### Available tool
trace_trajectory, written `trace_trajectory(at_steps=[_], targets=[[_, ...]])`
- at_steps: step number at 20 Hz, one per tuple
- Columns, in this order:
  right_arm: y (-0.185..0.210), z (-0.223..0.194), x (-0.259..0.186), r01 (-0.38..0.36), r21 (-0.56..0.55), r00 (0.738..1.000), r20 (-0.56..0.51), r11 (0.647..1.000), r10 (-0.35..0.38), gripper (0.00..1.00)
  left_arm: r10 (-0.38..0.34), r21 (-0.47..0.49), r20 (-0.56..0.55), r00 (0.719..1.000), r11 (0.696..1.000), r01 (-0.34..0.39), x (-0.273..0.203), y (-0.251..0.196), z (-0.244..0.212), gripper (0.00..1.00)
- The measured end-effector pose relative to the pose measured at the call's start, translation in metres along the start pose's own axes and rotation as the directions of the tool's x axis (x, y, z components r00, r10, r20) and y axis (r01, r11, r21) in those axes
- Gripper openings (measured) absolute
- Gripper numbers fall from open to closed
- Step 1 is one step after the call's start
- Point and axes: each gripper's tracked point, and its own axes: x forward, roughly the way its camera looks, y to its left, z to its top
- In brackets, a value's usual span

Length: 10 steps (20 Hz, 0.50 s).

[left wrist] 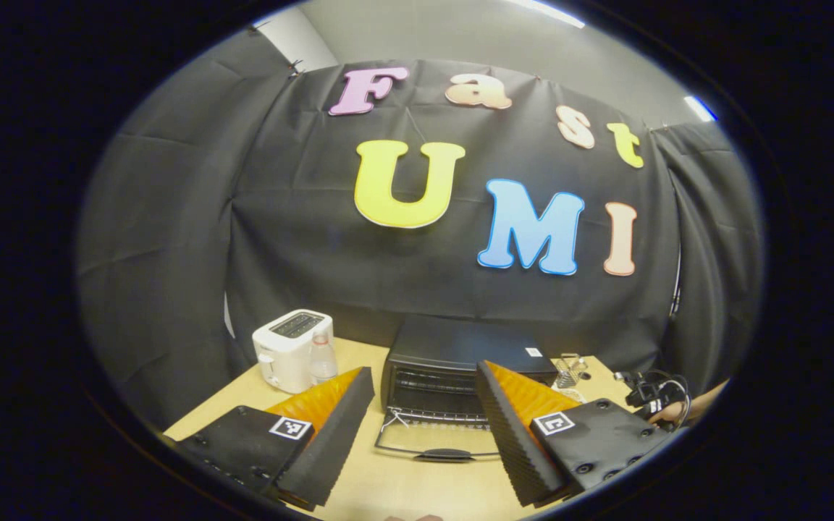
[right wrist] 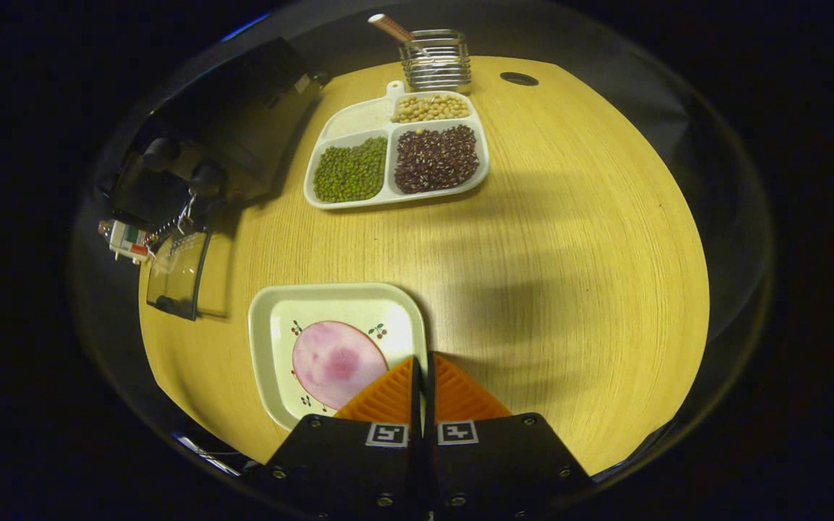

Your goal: Open the electric oven with the left hand, put the food in, and close the electric oven.

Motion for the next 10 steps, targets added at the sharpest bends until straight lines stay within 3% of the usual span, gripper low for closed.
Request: trace_trajectory(at_steps=[5,6,10], targets=[[0.005,-0.013,-0.011,-0.200,0.213,0.980,0.058,0.956,0.192,0.01,0.017,0.016,0.022,1.000,1.000,-0.017,-0.005,-0.002,0.019,0.95],[0.007,-0.013,-0.012,-0.244,0.245,0.970,0.082,0.939,0.230,0.01,0.020,0.016,0.025,0.999,1.000,-0.020,-0.006,-0.003,0.023,1.00],[0.010,-0.027,-0.017,-0.348,0.376,0.937,0.129,0.859,0.324,0.00,0.009,0.024,0.046,0.999,1.000,-0.010,-0.007,-0.013,0.038,1.00]])
